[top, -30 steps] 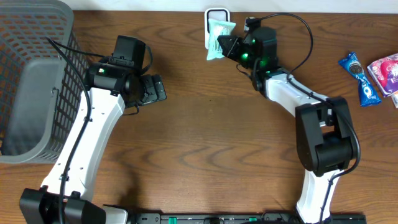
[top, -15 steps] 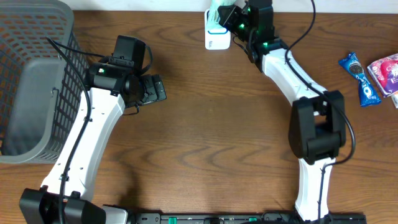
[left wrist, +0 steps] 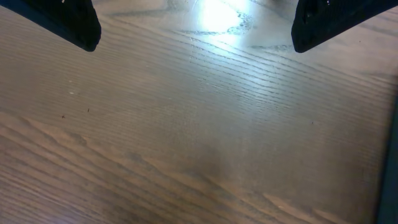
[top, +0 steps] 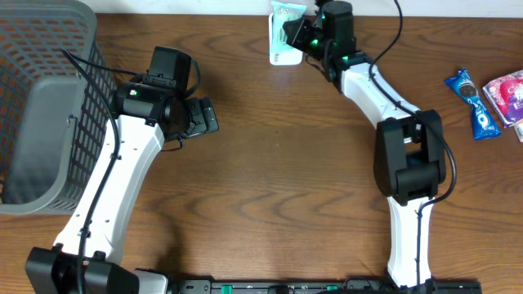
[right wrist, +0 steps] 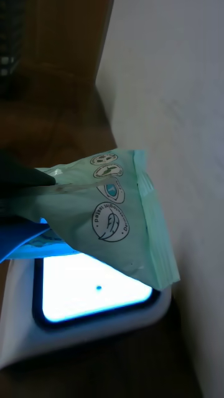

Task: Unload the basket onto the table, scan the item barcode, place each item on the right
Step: 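Hold the mint-green bag in front of the scanner, then carry the mint-green bag to the far right and release it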

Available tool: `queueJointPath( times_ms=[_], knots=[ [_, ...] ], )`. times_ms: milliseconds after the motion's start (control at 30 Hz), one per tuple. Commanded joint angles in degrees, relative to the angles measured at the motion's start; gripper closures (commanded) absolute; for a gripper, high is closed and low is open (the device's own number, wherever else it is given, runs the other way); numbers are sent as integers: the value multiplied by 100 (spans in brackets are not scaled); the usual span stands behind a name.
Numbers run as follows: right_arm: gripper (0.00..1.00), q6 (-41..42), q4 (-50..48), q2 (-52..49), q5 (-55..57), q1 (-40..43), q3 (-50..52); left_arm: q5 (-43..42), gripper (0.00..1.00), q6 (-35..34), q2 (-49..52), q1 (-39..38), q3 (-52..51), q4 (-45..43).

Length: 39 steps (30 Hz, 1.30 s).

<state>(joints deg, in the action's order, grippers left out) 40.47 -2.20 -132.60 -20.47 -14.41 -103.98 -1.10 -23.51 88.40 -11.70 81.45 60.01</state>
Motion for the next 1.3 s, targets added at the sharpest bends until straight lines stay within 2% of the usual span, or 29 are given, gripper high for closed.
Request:
queueJointPath(
  times_ms=[0,200,400,567,733,867,1033,1167,1267],
  knots=[
    [99,-619,352,658,-98,485,-136,72,2,96,13,17,-13,20],
    [99,-1484,2092,1340,87,1714,-136,72,2,96,13,17,-13,17],
    [99,-2323,3595,1495,92,3198,-133,72,2,96,13,17,-13,17],
    [99,-2949,4332,1482,568,4092,-133,72,2,98,13,17,-13,20],
    [98,-3397,4732,1482,1519,4795,-127,72,2,98,13,17,-13,17],
    [88,-3812,4767,1445,1738,5104,-122,72,2,98,13,17,-13,20],
    [75,-3886,4760,1327,1731,5219,-122,72,2,96,13,17,-13,17],
    [57,-3884,4771,1137,1692,5198,-122,72,2,96,13,17,-13,17],
    [55,-3884,4896,1051,1694,5163,-122,72,2,96,13,17,-13,17]
  ],
)
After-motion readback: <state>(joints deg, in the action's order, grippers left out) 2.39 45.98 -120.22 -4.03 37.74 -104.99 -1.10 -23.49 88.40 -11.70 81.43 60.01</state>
